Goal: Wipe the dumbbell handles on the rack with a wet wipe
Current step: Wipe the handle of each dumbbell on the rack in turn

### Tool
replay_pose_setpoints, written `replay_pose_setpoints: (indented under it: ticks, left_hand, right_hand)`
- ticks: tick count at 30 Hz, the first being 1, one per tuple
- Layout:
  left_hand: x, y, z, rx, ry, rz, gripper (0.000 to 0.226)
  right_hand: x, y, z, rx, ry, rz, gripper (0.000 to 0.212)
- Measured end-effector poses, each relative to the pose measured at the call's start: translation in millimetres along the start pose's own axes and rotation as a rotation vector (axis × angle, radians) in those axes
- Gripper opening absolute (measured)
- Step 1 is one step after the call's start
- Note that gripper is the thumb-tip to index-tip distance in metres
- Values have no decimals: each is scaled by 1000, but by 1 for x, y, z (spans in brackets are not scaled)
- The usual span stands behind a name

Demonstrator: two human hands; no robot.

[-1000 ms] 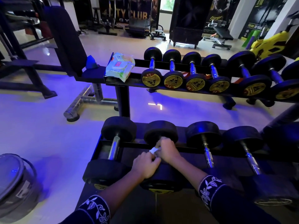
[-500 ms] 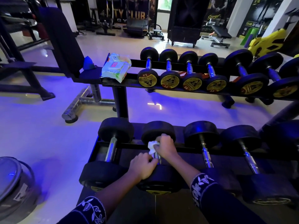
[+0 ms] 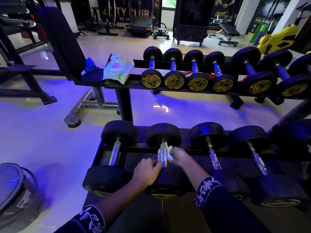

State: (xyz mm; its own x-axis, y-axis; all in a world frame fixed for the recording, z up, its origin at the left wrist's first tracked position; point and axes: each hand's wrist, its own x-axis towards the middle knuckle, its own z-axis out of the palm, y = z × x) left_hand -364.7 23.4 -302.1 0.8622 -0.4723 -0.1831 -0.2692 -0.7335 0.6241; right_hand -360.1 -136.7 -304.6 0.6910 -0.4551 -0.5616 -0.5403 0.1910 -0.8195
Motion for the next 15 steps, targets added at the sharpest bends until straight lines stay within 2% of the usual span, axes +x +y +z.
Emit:
replay_pose_setpoints:
  ticks: [2,5,8,10,12,14,15]
  left_hand:
    - [5,0,-1,-1,8,-26,44]
    - [6,0,-2,11,23,-30,42]
    - [9,-5,1,-66,13,-7,46]
    - [7,-11,3,-264,-38,86,47]
    - [-3,-26,7,-400,-65,220,51]
    - [-18,-38,10,-418,-134,321,54]
    - [-24,-43,11,-383,-146,351,65]
  right_hand:
    - [10,9,2,130,-118,97,39]
    - [2,15,-6,-14,-206,156,31]
    - [-1,13,-17,-42,-149,217,30]
    - [0,7,-18,85,-78,207,27]
    - [6,5,-14,126,-88,191,24]
    - [-2,4,-13,85,-94,140,25]
    - [-5,5,-15,86,-100,128,27]
